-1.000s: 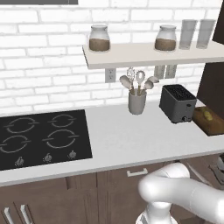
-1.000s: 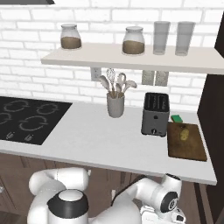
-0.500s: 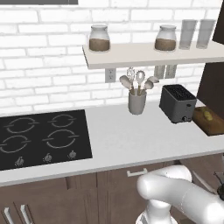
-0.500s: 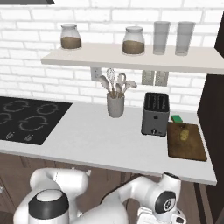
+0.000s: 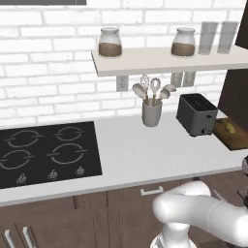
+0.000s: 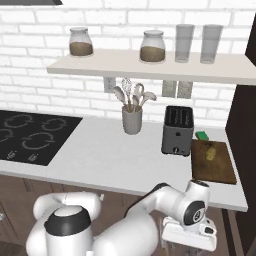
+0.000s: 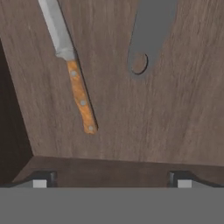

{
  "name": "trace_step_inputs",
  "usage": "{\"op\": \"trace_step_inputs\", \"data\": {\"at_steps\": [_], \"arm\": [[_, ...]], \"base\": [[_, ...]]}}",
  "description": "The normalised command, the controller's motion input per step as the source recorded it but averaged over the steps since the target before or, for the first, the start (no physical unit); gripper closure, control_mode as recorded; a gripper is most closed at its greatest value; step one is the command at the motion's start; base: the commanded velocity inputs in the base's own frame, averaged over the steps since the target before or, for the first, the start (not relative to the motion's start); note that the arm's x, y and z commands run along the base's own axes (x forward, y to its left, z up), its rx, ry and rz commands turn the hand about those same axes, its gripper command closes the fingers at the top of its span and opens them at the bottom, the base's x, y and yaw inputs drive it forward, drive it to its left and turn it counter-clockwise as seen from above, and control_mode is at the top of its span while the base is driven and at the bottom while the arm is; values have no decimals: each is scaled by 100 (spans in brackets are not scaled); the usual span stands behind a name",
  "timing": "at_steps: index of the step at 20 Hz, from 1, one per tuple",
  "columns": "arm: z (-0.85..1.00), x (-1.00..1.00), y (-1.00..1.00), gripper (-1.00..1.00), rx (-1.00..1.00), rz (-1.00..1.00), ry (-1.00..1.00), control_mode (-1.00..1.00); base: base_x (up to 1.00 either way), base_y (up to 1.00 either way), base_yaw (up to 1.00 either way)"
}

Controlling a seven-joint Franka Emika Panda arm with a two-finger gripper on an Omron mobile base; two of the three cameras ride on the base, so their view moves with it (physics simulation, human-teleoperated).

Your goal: Place the appropriate cutting tool for cutting the potato skin on the cutting board.

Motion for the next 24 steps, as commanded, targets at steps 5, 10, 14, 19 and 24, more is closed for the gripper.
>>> {"op": "trace_step_inputs", "data": {"at_steps": [5,10,14,19,24], "arm": [[-3,27,-24,-100,0,-1,-9,-100],[-16,25,0,-100,0,-3,-11,-100],[-24,22,0,-100,0,-1,-10,-100],[-34,17,0,-100,0,0,-6,-100],[-38,16,0,-100,0,0,-1,-100]], "base": [[0,0,0],[0,0,0],[0,0,0],[0,0,0],[0,0,0]]}}
